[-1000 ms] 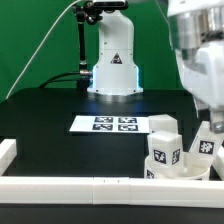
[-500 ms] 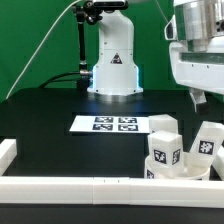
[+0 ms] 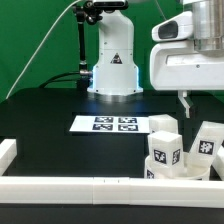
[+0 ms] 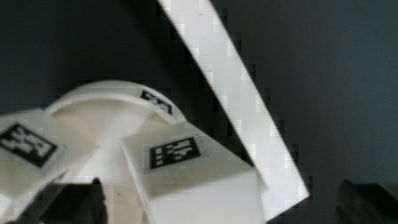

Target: Assemble stool

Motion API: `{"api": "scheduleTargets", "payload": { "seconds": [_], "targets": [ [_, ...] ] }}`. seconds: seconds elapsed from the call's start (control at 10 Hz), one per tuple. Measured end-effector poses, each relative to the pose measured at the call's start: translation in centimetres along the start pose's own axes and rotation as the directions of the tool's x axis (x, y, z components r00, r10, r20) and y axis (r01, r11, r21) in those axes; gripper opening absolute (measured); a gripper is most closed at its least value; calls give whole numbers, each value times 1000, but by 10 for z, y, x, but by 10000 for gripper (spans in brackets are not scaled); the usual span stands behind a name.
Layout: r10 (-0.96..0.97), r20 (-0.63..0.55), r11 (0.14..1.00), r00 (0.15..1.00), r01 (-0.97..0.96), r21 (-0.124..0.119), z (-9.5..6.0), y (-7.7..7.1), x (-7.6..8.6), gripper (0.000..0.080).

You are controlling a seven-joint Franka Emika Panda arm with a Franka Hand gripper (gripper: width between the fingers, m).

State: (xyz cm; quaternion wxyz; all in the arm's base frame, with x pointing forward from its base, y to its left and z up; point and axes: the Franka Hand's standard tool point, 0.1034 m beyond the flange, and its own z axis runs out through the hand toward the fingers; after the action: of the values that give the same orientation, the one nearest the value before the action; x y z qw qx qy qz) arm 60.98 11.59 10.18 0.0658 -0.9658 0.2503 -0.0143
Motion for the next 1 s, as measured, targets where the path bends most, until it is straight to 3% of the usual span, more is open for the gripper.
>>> {"api": "scheduleTargets", "payload": {
  "seconds": [0.3,0.6,1.0],
  "targets": [
    [-211,-1,978,978,211,-1,0,1,1,649],
    [-644,9,764,765,644,-29,2,0,-2,649],
    [-815,21,577,578,816,-37,2,5,1,649]
  ]
}}
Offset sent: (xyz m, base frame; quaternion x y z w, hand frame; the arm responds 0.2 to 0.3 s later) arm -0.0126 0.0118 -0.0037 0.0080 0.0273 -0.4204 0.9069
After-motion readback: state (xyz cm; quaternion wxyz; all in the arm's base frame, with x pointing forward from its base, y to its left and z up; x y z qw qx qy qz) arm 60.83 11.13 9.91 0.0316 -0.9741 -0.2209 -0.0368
